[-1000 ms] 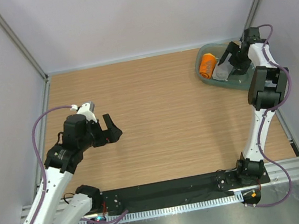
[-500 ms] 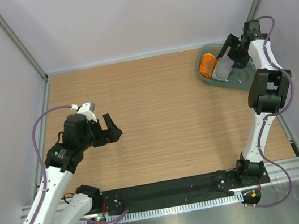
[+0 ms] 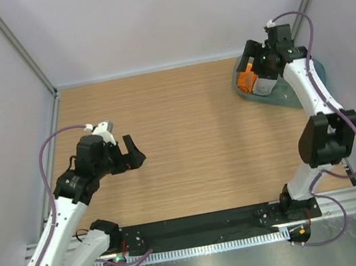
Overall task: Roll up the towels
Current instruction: Place the rolled towel into the container
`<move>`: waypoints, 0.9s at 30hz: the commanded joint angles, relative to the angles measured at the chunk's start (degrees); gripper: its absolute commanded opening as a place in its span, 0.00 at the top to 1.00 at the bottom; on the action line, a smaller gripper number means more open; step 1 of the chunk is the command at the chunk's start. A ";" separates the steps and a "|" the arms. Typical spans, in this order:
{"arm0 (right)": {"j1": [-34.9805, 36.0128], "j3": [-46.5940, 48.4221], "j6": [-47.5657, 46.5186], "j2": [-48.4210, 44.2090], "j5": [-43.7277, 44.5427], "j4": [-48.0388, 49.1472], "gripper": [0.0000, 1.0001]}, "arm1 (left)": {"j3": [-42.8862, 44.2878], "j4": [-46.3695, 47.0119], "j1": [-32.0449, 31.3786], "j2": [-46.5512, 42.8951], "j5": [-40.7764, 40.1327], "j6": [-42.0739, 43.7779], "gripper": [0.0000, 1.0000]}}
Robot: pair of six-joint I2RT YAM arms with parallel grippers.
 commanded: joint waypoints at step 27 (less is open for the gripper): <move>16.65 -43.38 4.54 -44.41 11.23 17.99 0.00 | -31.33 36.83 0.44 -35.87 -31.51 12.85 0.00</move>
